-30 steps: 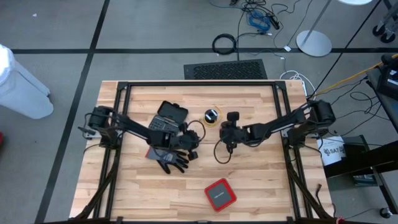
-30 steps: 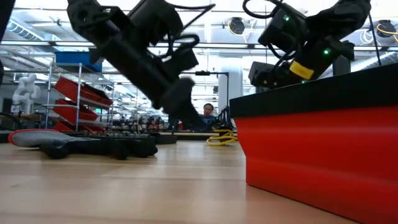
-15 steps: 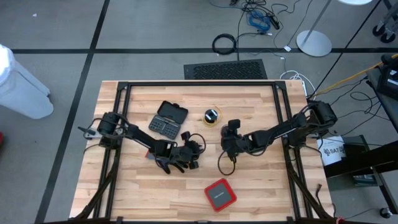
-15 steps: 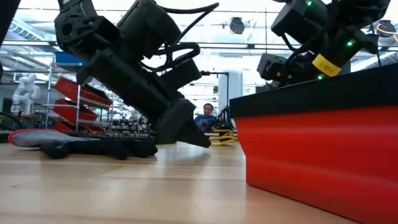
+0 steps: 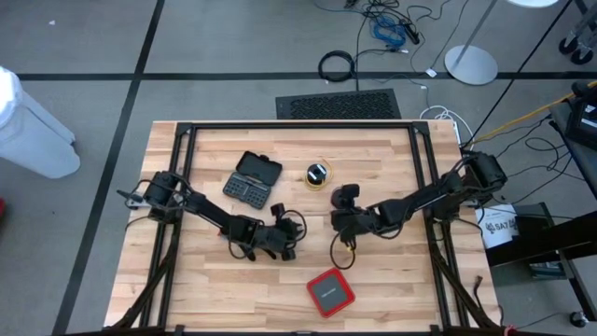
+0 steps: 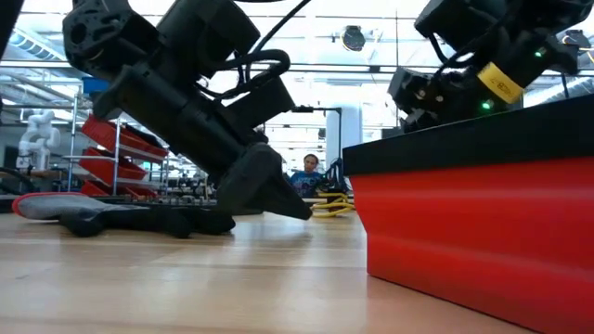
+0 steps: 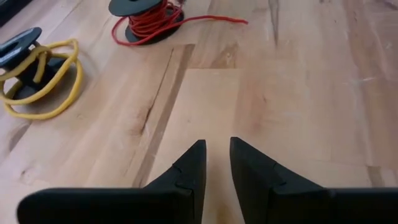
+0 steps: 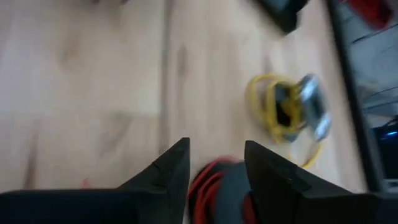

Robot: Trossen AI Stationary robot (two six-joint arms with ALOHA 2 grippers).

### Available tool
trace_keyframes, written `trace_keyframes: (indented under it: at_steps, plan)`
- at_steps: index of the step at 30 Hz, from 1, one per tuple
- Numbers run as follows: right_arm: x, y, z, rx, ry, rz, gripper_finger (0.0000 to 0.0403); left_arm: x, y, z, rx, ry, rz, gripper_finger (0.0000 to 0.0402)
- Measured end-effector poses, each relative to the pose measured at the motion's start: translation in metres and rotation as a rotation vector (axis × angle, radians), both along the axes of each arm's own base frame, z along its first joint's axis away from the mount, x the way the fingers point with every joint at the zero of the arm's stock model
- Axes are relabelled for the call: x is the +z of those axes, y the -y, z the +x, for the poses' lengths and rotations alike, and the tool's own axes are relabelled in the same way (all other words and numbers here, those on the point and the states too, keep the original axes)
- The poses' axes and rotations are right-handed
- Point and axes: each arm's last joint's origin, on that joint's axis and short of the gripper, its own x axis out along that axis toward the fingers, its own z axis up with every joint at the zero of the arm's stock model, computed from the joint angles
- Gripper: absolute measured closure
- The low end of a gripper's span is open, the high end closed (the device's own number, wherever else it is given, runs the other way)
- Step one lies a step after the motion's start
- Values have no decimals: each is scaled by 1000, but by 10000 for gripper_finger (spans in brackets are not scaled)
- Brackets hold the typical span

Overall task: Coil cords
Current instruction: Uncoil the yellow wire from the spool

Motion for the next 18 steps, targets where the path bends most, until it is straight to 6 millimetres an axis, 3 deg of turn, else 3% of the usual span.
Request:
trace_keyframes:
  at_steps: [5, 10, 18]
  plan:
    - [11, 11, 12, -8, 96, -106, 261, 1, 1, 0, 15, 17, 10, 322]
    - [20, 35, 22, -41, 158, -166, 261, 4, 1, 2, 16, 46, 2, 322]
    - [15, 81, 25, -93, 143, -70, 261, 4, 3, 2, 13, 57, -2, 322]
